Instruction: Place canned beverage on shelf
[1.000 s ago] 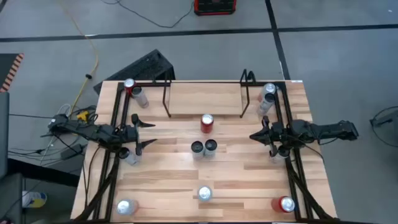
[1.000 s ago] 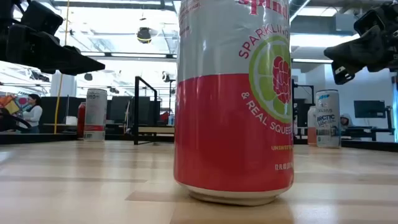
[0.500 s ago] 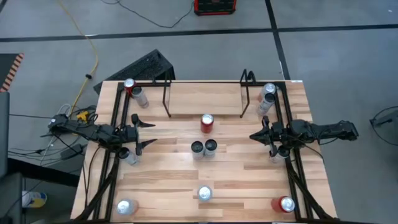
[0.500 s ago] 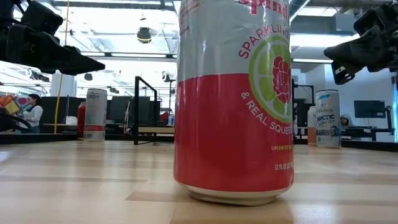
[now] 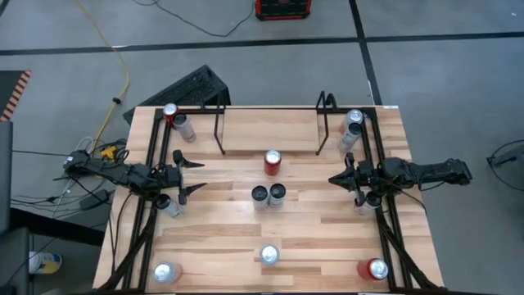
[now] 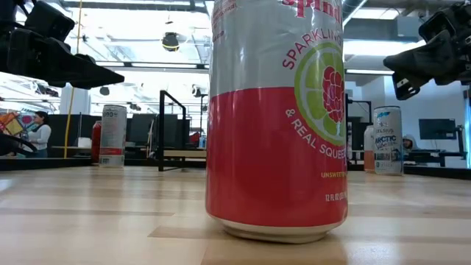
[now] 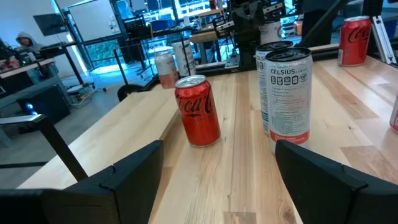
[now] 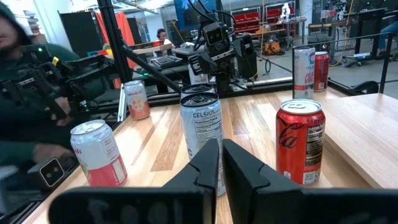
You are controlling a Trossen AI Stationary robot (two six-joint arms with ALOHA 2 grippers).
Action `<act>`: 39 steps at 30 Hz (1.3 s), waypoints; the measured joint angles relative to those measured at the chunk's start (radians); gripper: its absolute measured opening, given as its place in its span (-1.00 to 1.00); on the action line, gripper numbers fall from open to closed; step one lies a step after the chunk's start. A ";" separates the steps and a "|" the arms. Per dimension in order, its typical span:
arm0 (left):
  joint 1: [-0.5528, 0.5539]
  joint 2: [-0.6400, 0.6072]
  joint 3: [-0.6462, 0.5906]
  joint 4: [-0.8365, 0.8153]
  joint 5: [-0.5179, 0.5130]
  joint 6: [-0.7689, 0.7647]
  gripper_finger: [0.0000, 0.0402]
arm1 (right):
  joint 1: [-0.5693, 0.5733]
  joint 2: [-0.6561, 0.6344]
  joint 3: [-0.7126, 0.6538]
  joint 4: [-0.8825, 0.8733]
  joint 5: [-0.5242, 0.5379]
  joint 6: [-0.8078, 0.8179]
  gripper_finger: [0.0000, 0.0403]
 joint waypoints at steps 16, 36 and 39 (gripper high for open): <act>0.000 0.000 0.000 0.000 0.000 0.000 0.48 | 0.000 0.000 0.000 0.000 0.000 0.000 -0.76; 0.000 0.000 0.000 0.000 0.002 -0.160 0.48 | 0.000 0.000 0.000 0.000 0.000 0.000 -0.76; 0.000 0.000 0.000 0.000 0.001 -0.307 0.48 | 0.000 0.000 0.000 0.000 0.000 0.000 -0.76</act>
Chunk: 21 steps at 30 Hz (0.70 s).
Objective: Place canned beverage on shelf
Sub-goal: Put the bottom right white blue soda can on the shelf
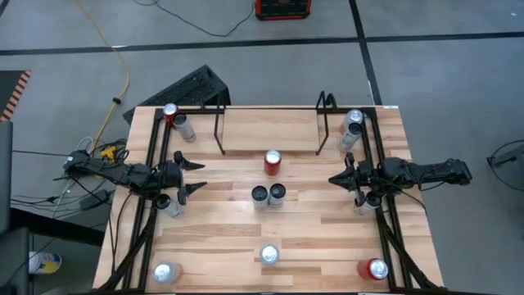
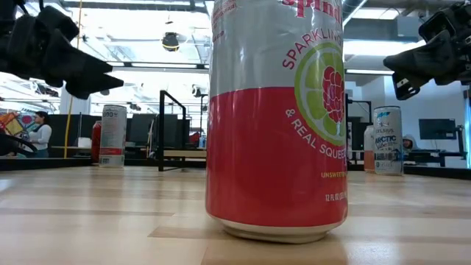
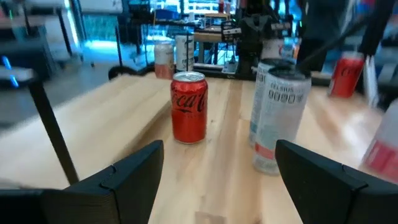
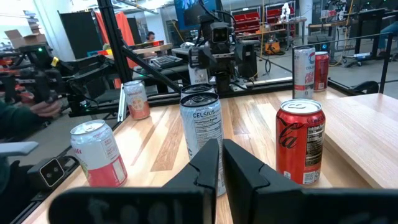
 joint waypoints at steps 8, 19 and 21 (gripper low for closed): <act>0.001 0.000 -0.003 0.066 -0.083 -0.207 0.48 | -0.002 0.000 -0.001 0.087 0.001 -0.058 -0.76; 0.005 0.000 -0.003 0.197 -0.125 -0.143 0.48 | -0.002 0.000 0.010 0.293 0.055 -0.062 -0.76; 0.005 0.000 -0.002 0.248 -0.106 -0.081 0.48 | -0.003 0.000 0.033 0.288 0.071 -0.082 -0.76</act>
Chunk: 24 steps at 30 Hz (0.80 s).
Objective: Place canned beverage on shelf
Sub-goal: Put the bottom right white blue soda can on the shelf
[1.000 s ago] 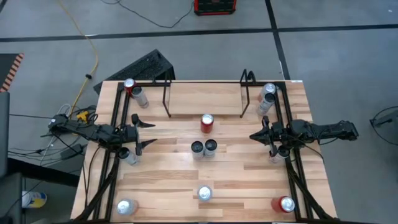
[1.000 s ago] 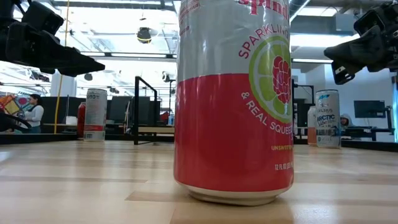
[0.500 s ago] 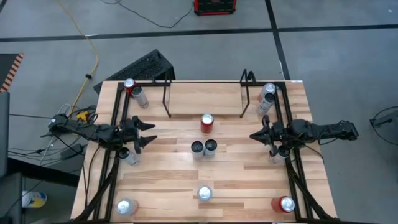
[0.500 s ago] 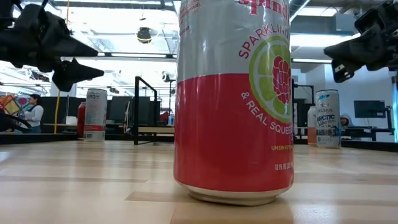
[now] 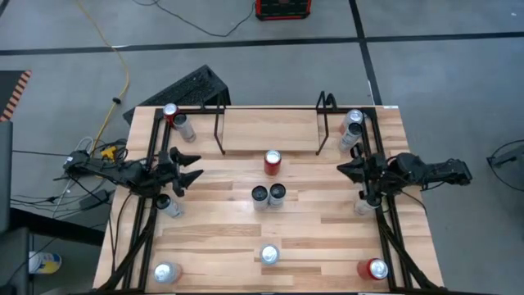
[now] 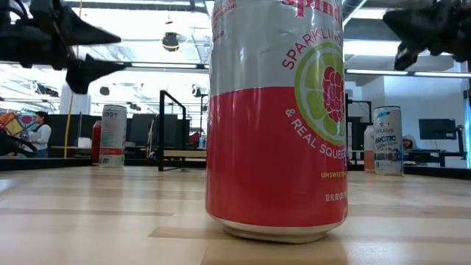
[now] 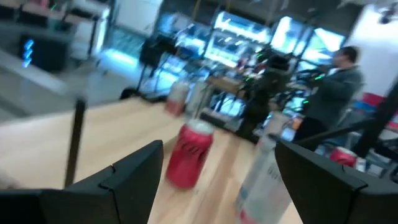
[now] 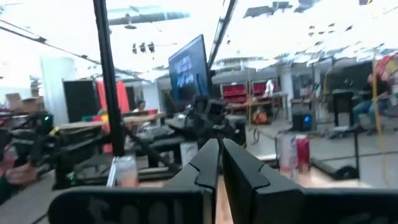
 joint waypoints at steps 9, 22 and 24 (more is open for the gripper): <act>0.000 0.000 0.106 -0.085 -0.004 0.170 0.48 | -0.047 0.165 0.157 -0.037 0.119 -0.058 -0.76; 0.000 0.004 0.157 -0.209 -0.074 0.189 0.48 | -0.069 0.762 0.588 -0.219 0.099 -0.061 -0.71; 0.000 0.028 0.159 -0.210 -0.062 0.190 0.48 | -0.069 0.851 0.677 -0.310 0.099 -0.071 -0.66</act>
